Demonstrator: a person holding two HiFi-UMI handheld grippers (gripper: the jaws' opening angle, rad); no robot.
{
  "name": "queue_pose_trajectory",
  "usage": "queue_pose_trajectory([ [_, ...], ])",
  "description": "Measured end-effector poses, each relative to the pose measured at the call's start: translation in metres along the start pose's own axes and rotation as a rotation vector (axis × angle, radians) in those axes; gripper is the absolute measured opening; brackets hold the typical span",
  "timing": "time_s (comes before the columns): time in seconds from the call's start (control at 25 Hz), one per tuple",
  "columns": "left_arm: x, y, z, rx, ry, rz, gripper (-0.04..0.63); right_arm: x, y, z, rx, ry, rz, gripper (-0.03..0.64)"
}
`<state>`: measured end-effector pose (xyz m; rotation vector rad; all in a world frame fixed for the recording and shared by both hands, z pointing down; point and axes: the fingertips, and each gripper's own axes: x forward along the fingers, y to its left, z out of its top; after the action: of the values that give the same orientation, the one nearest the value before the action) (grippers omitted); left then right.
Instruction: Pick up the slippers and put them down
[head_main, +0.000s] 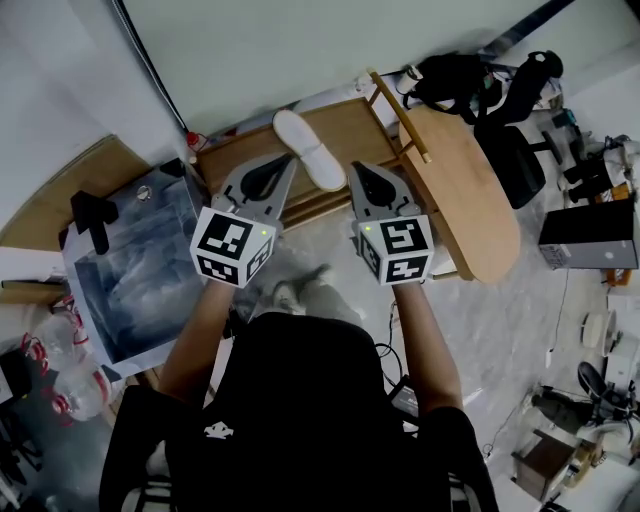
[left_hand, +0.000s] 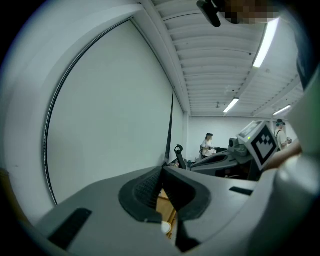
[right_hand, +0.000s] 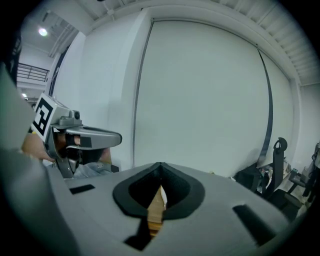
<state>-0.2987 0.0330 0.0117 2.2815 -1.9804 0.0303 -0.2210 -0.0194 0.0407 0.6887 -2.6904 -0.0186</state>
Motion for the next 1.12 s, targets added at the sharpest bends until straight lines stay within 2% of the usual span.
queue_pose_trajectory([
  [0.2, 0.013, 0.016, -0.005, -0.064, 0.003, 0.003, 0.006, 0.024, -0.010, -0.007, 0.013, 0.023, 0.013, -0.008],
  [0.56, 0.050, 0.045, -0.026, -0.074, 0.049, 0.076, 0.006, 0.078, -0.035, -0.029, 0.008, 0.085, 0.085, -0.008],
  [0.88, 0.089, 0.063, -0.065, -0.084, 0.127, 0.146, 0.006, 0.124, -0.063, -0.068, 0.018, 0.188, 0.176, -0.008],
  [1.12, 0.105, 0.082, -0.098, -0.113, 0.190, 0.202, 0.006, 0.159, -0.065, -0.104, -0.014, 0.270, 0.247, -0.008],
])
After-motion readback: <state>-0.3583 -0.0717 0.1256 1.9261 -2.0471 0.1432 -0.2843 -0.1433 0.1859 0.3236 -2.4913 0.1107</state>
